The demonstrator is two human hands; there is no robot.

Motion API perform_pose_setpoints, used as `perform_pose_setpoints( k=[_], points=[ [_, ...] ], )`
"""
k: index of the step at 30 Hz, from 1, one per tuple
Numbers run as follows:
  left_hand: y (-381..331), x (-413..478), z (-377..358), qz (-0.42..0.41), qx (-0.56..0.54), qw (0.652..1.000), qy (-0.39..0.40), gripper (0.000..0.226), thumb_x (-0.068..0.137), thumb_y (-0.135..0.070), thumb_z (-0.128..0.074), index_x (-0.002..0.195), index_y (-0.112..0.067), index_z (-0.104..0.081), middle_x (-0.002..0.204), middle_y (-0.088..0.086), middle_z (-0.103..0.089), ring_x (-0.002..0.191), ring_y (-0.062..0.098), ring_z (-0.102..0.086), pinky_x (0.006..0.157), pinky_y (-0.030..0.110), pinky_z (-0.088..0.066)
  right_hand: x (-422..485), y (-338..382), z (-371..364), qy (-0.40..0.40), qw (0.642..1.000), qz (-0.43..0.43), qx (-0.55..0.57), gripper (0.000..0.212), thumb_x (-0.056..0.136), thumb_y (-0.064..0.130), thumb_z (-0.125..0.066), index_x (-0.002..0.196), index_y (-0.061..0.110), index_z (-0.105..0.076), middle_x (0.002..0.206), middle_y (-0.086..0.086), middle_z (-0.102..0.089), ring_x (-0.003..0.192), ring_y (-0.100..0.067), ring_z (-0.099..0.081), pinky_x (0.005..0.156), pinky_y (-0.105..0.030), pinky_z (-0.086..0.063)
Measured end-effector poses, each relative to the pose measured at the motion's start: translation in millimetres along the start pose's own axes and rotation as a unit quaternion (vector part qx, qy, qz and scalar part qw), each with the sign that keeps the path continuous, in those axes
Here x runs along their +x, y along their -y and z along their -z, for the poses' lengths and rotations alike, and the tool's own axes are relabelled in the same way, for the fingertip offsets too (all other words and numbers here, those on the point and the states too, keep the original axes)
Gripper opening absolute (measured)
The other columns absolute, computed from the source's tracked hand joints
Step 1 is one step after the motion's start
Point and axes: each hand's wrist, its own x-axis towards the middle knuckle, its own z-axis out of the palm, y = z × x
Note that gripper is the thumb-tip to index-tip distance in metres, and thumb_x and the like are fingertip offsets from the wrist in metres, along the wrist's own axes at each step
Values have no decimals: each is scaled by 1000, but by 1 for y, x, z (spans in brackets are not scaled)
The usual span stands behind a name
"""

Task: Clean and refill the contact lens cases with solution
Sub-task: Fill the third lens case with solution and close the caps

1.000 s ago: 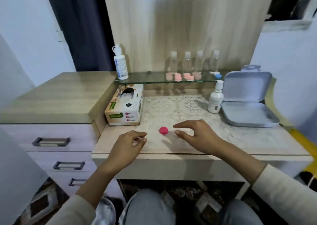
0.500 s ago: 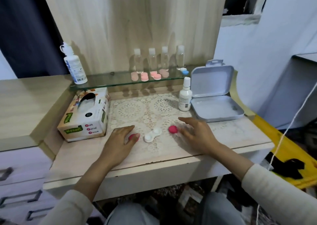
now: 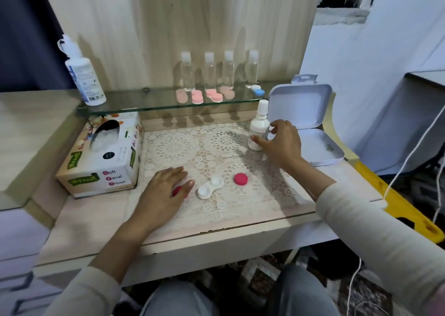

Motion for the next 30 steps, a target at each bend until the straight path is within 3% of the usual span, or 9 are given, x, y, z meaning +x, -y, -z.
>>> perform_pose_setpoints(
  k=[8,15,21,25,30],
  points=[
    [-2,-2,-2,-1,-6,1000,2,47,92,-42,-42,131,-18,-51,144,-5,-41,135,11,-26,110,24,-15,10,1,-12,2,999,-30,11,59,66,56,-73,98,6,-62,97,-11,-63,93,-30,-55,77,-43,-45],
    [-1,-3,0,7,-8,1000,12,47,93,-42,-41,133,-18,-48,145,-5,-38,137,11,-24,111,24,-14,12,6,-16,5,996,-61,61,44,67,37,-79,94,6,-63,99,-13,-67,92,-31,-58,82,-48,-47],
    [-3,-4,4,11,-24,999,19,43,95,-36,-43,132,-16,-49,144,-4,-41,136,12,-25,108,20,-13,-4,17,-3,21,994,9,110,48,66,25,-82,106,3,-65,103,-12,-68,85,-22,-58,71,-33,-44],
    [-5,-2,11,43,-61,996,41,41,95,-35,-44,130,-16,-52,142,-4,-43,134,10,-29,109,22,-16,-17,30,9,72,982,54,166,49,64,24,-83,106,8,-64,99,-4,-66,85,-18,-58,77,-34,-48],
    [-26,3,40,82,-147,985,40,45,89,-36,-55,130,-17,-51,140,0,-46,126,13,-43,100,23,-31,-41,49,20,133,963,118,201,45,63,19,-83,104,15,-63,92,10,-61,85,-8,-57,78,-23,-45]
  ],
)
